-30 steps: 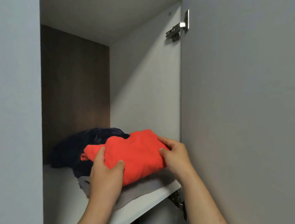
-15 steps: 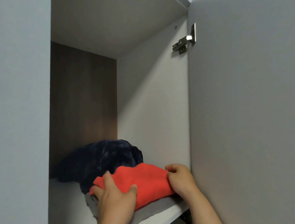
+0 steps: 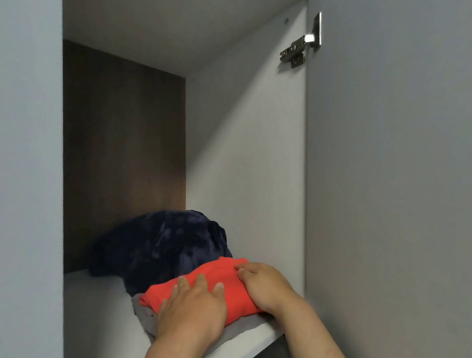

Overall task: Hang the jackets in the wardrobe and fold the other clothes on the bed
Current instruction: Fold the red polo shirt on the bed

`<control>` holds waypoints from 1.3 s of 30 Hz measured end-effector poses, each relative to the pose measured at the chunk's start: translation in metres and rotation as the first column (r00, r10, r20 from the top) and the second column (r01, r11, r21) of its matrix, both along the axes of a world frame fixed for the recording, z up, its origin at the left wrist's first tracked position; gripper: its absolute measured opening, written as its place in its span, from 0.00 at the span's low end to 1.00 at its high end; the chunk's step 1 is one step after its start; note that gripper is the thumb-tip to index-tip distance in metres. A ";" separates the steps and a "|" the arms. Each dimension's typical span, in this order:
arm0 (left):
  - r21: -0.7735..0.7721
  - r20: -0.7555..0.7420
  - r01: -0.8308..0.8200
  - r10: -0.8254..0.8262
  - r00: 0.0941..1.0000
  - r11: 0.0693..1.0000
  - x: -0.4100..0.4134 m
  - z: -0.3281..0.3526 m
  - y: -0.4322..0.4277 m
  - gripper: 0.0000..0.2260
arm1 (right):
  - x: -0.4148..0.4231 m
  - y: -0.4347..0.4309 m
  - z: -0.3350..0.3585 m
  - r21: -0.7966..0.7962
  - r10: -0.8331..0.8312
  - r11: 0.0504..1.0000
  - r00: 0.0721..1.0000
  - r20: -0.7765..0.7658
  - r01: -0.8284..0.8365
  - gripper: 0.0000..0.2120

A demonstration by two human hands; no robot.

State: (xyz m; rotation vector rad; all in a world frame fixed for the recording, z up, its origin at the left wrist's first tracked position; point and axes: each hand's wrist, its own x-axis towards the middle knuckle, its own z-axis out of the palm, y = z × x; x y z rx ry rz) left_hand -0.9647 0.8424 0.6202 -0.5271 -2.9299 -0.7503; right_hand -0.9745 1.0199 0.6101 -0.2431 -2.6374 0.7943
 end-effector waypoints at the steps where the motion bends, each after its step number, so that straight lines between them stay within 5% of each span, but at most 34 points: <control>1: -0.006 0.016 0.001 -0.001 1.000 1.000 -0.001 -0.001 0.000 0.28 | 0.001 0.000 -0.001 0.010 -0.009 1.000 1.000 0.026 0.009 0.23; 6: 0.002 -0.015 0.000 0.001 1.000 1.000 0.001 -0.004 0.000 0.28 | 0.004 0.000 -0.004 -0.008 -0.022 1.000 0.999 0.026 0.023 0.22; 16: 0.101 -0.431 0.158 -0.100 0.897 0.982 0.044 -0.031 -0.026 0.30 | 0.073 -0.017 -0.037 -0.031 -0.153 0.988 0.929 -0.338 0.152 0.20; 21: 0.353 -0.552 0.521 -0.277 0.786 0.777 0.077 -0.047 -0.040 0.19 | 0.141 -0.036 -0.067 0.007 -0.196 0.978 0.928 -0.318 0.209 0.24; 33: 0.088 -0.378 0.706 -0.632 0.676 0.703 0.089 -0.090 -0.062 0.23 | 0.258 -0.108 -0.087 0.235 -0.544 0.793 0.827 -0.140 0.562 0.28; 39: 0.045 -0.317 0.792 -0.743 0.590 0.609 0.121 -0.108 -0.063 0.25 | 0.318 -0.156 -0.106 0.223 -0.684 0.698 0.726 -0.077 0.681 0.29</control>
